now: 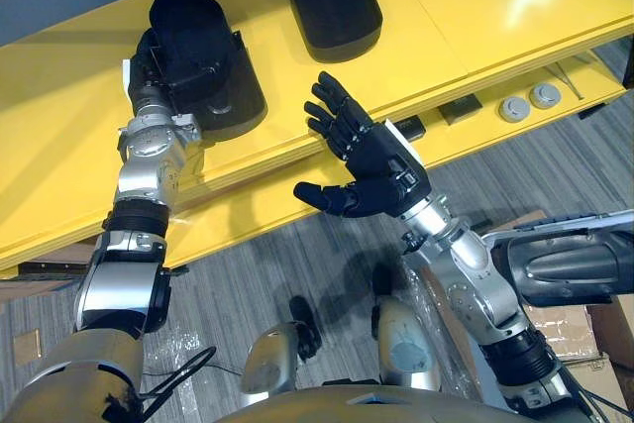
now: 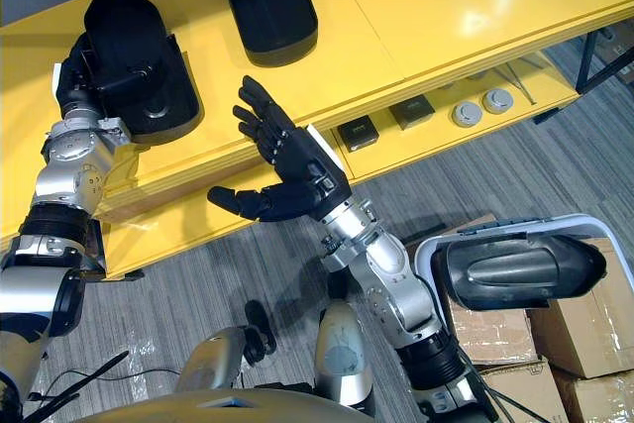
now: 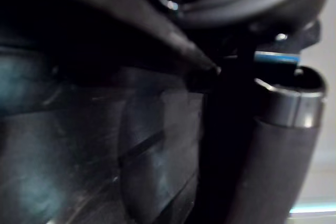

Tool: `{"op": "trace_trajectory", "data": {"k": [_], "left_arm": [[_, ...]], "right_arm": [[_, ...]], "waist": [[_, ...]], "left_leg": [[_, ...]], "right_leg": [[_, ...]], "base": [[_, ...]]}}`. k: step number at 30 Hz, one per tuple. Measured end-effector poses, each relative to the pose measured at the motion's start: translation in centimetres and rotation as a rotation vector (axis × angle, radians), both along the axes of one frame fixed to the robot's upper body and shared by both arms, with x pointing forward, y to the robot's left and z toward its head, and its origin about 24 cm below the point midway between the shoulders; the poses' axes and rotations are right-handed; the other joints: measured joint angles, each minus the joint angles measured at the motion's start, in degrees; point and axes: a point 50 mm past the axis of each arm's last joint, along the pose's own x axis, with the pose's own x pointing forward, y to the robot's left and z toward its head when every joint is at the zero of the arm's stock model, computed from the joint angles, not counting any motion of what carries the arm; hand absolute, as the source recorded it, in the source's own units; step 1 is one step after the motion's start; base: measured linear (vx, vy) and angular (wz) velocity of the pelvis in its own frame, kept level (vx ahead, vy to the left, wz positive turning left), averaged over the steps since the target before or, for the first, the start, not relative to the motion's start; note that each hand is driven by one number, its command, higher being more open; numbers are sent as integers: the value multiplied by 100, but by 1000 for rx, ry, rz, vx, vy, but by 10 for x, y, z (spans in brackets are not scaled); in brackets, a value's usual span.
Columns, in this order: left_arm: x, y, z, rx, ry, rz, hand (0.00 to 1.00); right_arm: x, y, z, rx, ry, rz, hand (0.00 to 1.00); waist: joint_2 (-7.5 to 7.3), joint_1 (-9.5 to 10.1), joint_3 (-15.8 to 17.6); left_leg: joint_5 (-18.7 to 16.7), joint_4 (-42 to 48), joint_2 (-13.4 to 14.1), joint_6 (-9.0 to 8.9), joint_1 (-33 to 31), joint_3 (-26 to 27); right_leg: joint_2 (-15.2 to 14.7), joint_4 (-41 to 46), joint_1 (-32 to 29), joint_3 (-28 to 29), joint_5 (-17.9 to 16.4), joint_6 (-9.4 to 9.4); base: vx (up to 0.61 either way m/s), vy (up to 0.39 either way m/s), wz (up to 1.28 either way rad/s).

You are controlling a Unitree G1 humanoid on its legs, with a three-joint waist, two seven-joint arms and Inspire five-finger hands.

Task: Walk over and take three plastic housings, then place them on the shelf

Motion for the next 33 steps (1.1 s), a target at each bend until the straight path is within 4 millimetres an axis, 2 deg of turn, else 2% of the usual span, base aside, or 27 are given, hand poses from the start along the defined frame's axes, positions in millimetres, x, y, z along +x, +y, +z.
{"op": "trace_trajectory", "data": {"k": [5, 7, 11, 14, 18, 21, 24, 27, 30, 33], "left_arm": [[-1, 1, -6, -12, 30, 34, 100], [-2, 1, -11, -20, 43, 39, 100], [-1, -7, -17, -68, 44, 23, 100], [-5, -8, -10, -71, -3, 28, 100], [-15, -6, 29, -90, -232, 80, 100], [-24, -5, 51, -105, -382, 92, 100], [-38, -6, 69, -102, -520, 73, 100], [-56, -12, 55, -102, -564, 33, 100], [-75, -20, 29, -146, -570, 12, 100], [-110, -25, -2, -143, -529, 3, 100]], "right_arm": [[-3, 2, -5, 28, 28, -12, 100], [-5, 4, -9, 35, 45, -9, 100], [-10, 10, -12, 55, 50, 7, 100], [-12, 11, -14, 53, 47, -13, 100], [-11, 11, -19, 67, 76, -57, 100], [-11, 7, -30, 48, 103, -131, 100], [-10, 5, -29, 38, 83, -190, 100], [-7, -7, -29, 6, 67, -288, 100], [1, -30, -33, -33, 62, -452, 100], [5, -53, -35, -52, 67, -605, 100]], "waist": [[-36, 14, -159], [-55, 24, -336], [-90, 85, -510], [-99, 111, -608], [-98, 164, -721], [-91, 207, -1043], [-77, 218, -1111], [-20, 232, -1330], [-14, 323, -1401], [-22, 359, -1415]], "left_leg": [[19, -114, -2, -1, 199, -7], [20, -176, -10, -1, 213, -10], [19, -249, -15, -1, 407, -47], [54, -421, -42, -12, 547, -101], [106, -527, -81, -12, 603, -150], [137, -642, -98, -20, 648, -161], [138, -709, -114, -21, 788, -160], [158, -796, -135, -24, 796, -201], [198, -887, -141, -44, 875, -280], [216, -916, -150, -55, 881, -420]], "right_leg": [[50, -325, 315, -54, 82, 4], [73, -408, 342, -59, 100, 8], [94, -632, 628, -111, 137, 3], [103, -650, 713, -168, 136, 2], [89, -737, 801, -226, 142, 10], [91, -798, 833, -247, 143, 10], [89, -851, 969, -255, 143, 11], [85, -931, 1003, -311, 154, 28], [91, -978, 1106, -403, 153, 27], [89, -1049, 1210, -545, 153, 27]], "base": [[65, 18, 1], [56, -4, -1], [43, 0, 2], [4, -3, 7], [-25, -1, 7], [-2, -2, 2], [0, 0, 0], [3, -1, 9], [2, -13, 14], [-17, -15, 19]]}}
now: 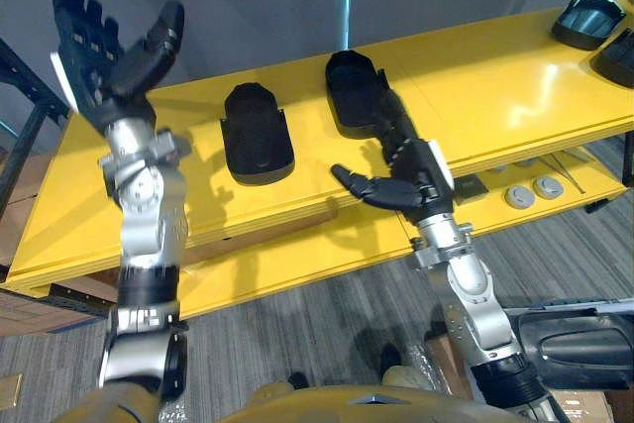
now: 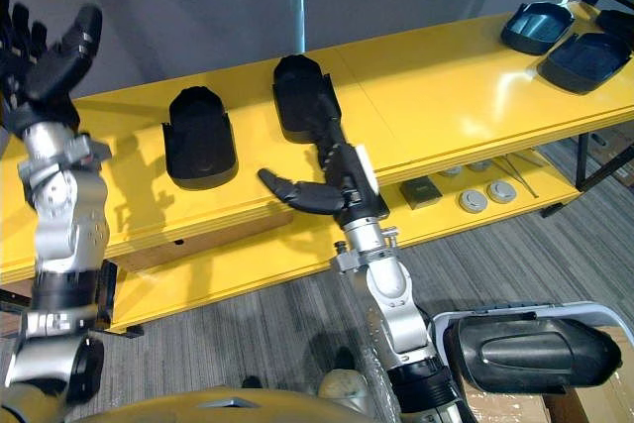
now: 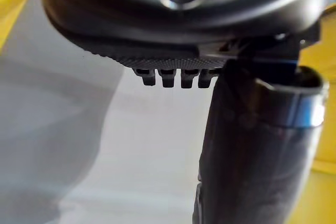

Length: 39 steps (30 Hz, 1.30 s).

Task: Walk over and take three plastic housings, then place them on the shelf

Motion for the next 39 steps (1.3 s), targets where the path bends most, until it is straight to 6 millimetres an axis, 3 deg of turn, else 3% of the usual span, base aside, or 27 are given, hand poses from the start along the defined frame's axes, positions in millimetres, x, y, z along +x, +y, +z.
{"op": "trace_trajectory", "data": {"k": [4, 7, 8, 17, 23, 28, 34, 39], "left_arm": [[-42, -10, -26, 5, 42, -34, 100], [-68, -10, -32, 30, 29, -51, 100], [-95, -5, -28, 113, -44, -55, 100], [-95, -7, -31, 71, -45, -77, 100], [-95, -14, -42, -35, -15, -126, 100], [-94, -20, -57, -109, 64, -184, 100], [-92, -21, -68, -127, 109, -195, 100], [-89, -32, -69, -158, 104, -259, 100]], "right_arm": [[-1, -19, 4, -2, -29, -121, 100], [-1, -25, 5, -6, -37, -151, 100], [-5, -28, 17, 20, -94, -168, 100], [-5, -23, 16, 28, -91, -113, 100], [-9, 10, 11, -26, -98, 74, 100], [-10, 43, 20, -320, -233, 195, 100], [-1, 48, 53, -411, -478, 64, 100], [10, 49, 69, -464, -637, -142, 100]], "waist": [[-24, 187, -60], [-80, 322, -138], [-473, 585, -222], [-487, 585, -190], [-569, 653, 55], [-594, 908, 295], [-533, 1038, 631], [-488, 1076, 894]], "left_leg": [[7, -14, -9, -11, -4, -163], [11, -11, -26, -17, 3, -306], [-11, 64, -49, -21, -93, -398], [-34, 141, -53, -12, -112, -413], [-112, 408, -53, 24, -451, -422], [-370, 1116, 57, 54, -912, -472], [-731, 1827, 259, 20, -1352, -473], [-758, 1987, 271, 43, -1628, -508]], "right_leg": [[-1, -88, 132, -188, 1, 1], [-4, -176, 265, -328, 1, 1], [-81, -153, 266, -466, -10, 5], [-106, -60, 234, -483, -37, -4], [-185, 166, -67, -543, -104, -6], [-164, 313, -244, -568, -87, 15], [-51, 394, -379, -539, -78, 23], [-56, 473, -591, -543, -70, 28]], "base": [[4, -13, 20], [8, -10, 23], [1, -5, 15], [0, 0, -1], [-60, 17, 4], [-41, 29, 5], [-55, 30, -2], [-42, 21, 4]]}}
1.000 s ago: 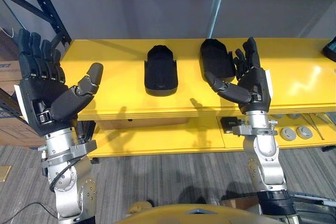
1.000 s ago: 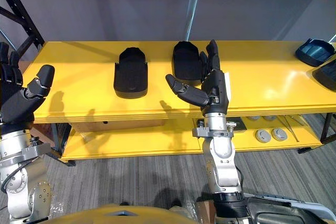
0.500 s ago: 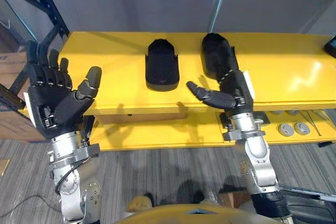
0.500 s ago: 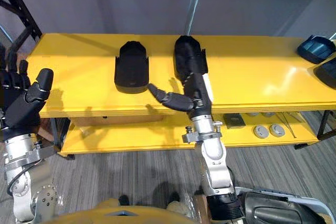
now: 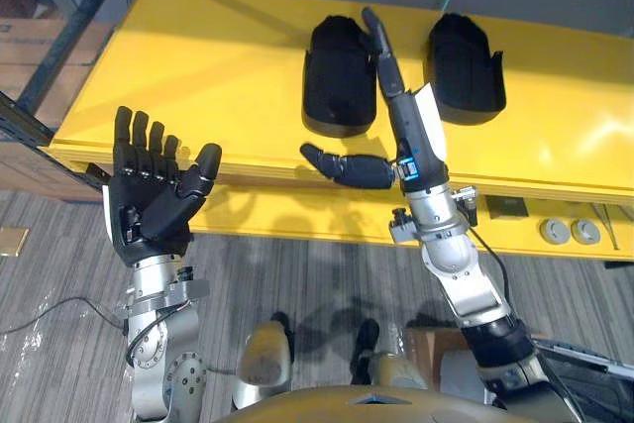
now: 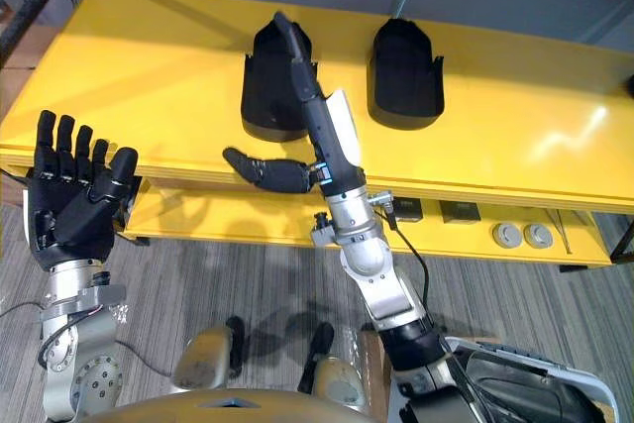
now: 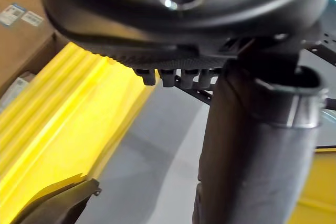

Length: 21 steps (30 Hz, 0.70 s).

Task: Walk over and take three plastic housings, then place them on the shelf

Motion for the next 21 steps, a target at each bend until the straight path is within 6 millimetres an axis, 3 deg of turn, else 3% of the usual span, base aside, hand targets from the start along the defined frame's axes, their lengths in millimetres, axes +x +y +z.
{"op": "trace_trajectory", "data": {"k": [6, 13, 21], "left_arm": [[1, -1, -4, -35, 5, 2, 100], [1, -2, -4, -52, 1, -17, 100], [1, 0, -3, -35, 1, -21, 100]], "right_arm": [[2, -3, 6, -55, -162, -165, 100], [21, -13, 11, -162, -140, -229, 100], [26, -22, 6, -253, -109, -251, 100]], "waist": [[157, 69, 133], [162, 104, 255], [136, 119, 271]], "left_leg": [[17, 6, -11, 20, -96, 23], [159, -245, -50, -3, -27, -23], [370, -562, -91, -59, 51, -135]], "right_leg": [[-28, 64, -138, 16, -13, -11], [-49, 133, -179, -35, -81, -64], [-79, 324, -250, -144, -212, -119]], "base": [[9, -1, -1], [-4, -12, 3], [-12, -34, 9]]}}
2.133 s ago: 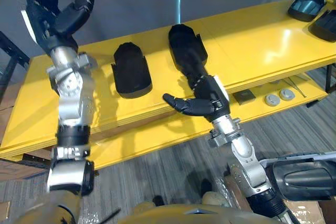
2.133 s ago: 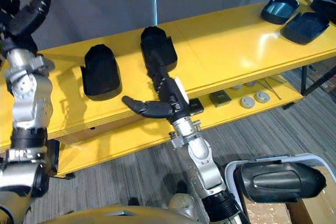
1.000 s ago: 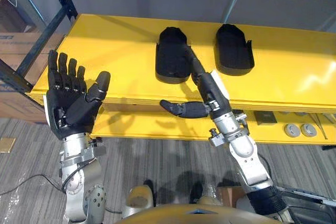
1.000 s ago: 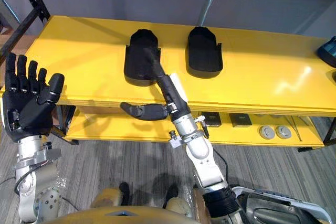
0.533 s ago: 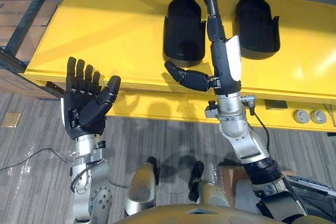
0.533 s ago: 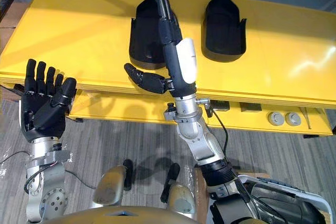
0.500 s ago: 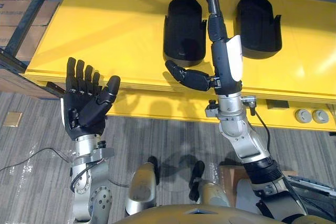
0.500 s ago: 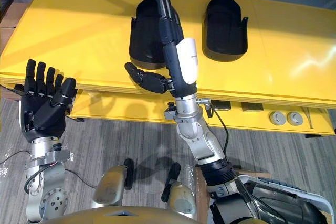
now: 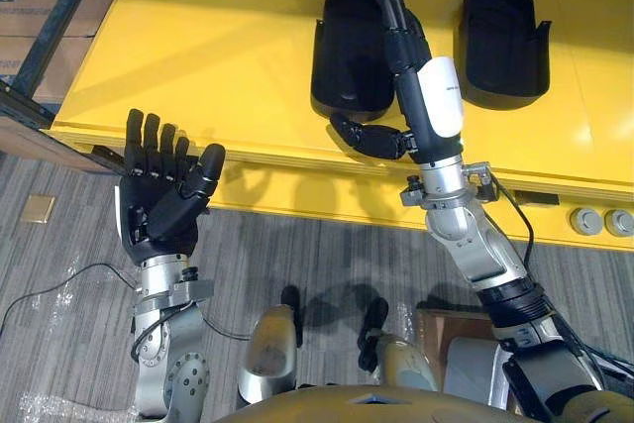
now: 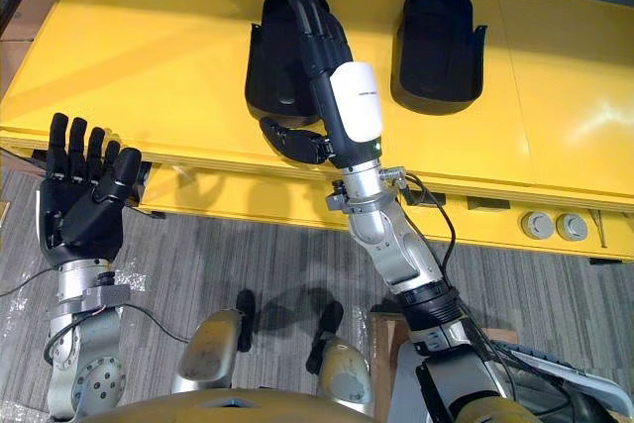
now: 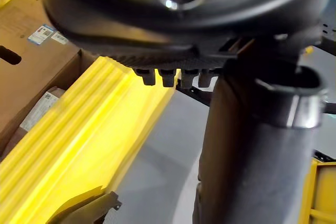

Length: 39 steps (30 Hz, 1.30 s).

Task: Walk over and take three plastic housings, then place them on the shelf

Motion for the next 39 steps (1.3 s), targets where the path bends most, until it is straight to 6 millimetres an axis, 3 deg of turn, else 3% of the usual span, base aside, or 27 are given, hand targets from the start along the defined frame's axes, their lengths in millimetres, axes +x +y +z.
{"op": "trace_trajectory", "data": {"k": [16, 22, 30, 39], "left_arm": [[1, 1, -8, 4, 28, 4, 100], [2, -4, -9, -3, 30, -18, 100], [2, -7, -12, -8, 35, -24, 100], [3, -12, -12, -15, 34, -45, 100]], "right_arm": [[31, -12, 0, -107, 33, -105, 100], [42, -20, 0, -160, 29, -165, 100], [59, -31, 8, -166, 15, -230, 100], [66, -33, 14, -202, -3, -233, 100]], "waist": [[-27, -7, 121], [12, -8, 143], [194, -6, 246], [235, -11, 266]], "left_leg": [[252, -313, -88, -1, 82, 0], [319, -368, -104, -3, 88, -42], [478, -598, -174, 7, 186, -61], [670, -885, -240, 6, 292, -81]], "right_leg": [[-79, 128, -103, -36, -27, -21], [-92, 138, -102, -80, -28, -22], [-156, 182, -105, -123, -27, -21], [-210, 246, -150, -138, -34, -31]], "base": [[-5, -2, 1], [-11, -5, 3], [-16, -7, 3], [-5, -4, 1]]}}
